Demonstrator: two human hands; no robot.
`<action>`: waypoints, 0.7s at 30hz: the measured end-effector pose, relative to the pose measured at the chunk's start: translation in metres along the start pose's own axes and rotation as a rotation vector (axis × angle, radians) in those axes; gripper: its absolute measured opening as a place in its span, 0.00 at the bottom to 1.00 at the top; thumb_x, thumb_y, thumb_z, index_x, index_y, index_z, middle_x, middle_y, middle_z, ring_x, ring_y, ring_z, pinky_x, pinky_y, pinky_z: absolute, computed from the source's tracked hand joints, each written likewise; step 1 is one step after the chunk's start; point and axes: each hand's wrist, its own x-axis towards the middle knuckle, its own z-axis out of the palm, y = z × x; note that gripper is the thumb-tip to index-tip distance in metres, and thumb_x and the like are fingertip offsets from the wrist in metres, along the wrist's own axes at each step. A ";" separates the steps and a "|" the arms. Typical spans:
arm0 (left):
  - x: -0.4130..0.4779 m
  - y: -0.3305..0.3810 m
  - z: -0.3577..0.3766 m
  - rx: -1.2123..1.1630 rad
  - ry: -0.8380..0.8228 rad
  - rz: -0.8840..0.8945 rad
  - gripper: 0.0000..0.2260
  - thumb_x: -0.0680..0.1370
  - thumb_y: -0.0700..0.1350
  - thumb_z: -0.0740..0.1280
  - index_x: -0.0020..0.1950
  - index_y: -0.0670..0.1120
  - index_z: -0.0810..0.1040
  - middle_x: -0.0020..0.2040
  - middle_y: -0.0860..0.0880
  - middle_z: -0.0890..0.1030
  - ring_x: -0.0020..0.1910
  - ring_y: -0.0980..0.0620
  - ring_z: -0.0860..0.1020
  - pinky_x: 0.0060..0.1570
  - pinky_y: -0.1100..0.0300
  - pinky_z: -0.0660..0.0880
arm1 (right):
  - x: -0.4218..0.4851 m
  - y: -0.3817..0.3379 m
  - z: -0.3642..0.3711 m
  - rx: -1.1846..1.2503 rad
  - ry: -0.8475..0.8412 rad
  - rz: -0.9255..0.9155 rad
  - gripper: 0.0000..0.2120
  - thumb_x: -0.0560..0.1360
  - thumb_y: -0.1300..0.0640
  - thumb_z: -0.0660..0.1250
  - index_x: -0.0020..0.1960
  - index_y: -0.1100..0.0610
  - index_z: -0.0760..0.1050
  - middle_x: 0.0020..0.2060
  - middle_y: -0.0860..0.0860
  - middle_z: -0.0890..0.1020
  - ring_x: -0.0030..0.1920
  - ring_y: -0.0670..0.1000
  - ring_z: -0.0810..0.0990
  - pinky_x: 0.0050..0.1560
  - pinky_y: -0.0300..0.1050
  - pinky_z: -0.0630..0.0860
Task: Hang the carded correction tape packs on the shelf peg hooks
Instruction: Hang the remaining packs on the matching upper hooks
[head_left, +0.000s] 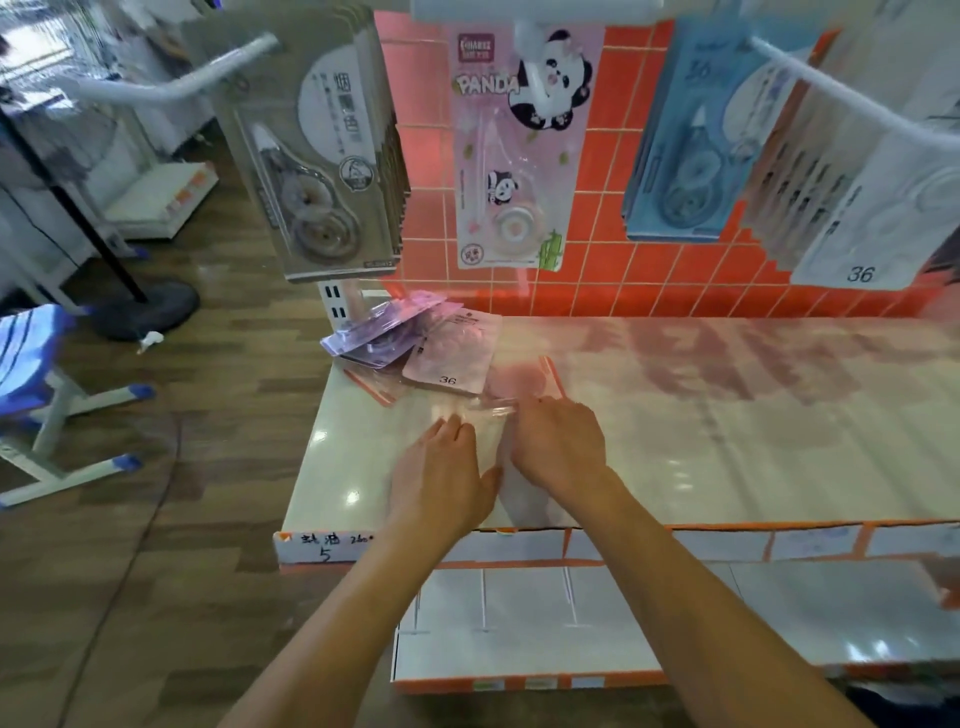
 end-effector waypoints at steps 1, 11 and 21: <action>-0.005 -0.002 -0.001 0.002 -0.006 0.025 0.21 0.79 0.56 0.60 0.67 0.45 0.70 0.69 0.48 0.71 0.68 0.49 0.69 0.63 0.58 0.67 | -0.004 0.002 -0.003 0.044 -0.006 0.026 0.21 0.74 0.60 0.58 0.67 0.56 0.68 0.52 0.56 0.81 0.53 0.59 0.79 0.47 0.47 0.70; -0.035 -0.001 -0.015 0.080 -0.151 0.211 0.16 0.82 0.54 0.55 0.64 0.50 0.75 0.71 0.53 0.71 0.63 0.48 0.75 0.59 0.57 0.69 | -0.028 0.026 0.002 0.171 -0.216 -0.011 0.31 0.72 0.38 0.66 0.69 0.51 0.62 0.70 0.52 0.66 0.71 0.55 0.62 0.69 0.60 0.57; -0.040 0.000 -0.008 -0.309 -0.063 0.085 0.16 0.79 0.49 0.64 0.67 0.50 0.76 0.73 0.56 0.68 0.70 0.55 0.69 0.67 0.63 0.63 | -0.038 0.029 -0.010 0.137 0.039 0.117 0.28 0.68 0.39 0.69 0.60 0.55 0.67 0.56 0.54 0.68 0.56 0.57 0.70 0.54 0.51 0.69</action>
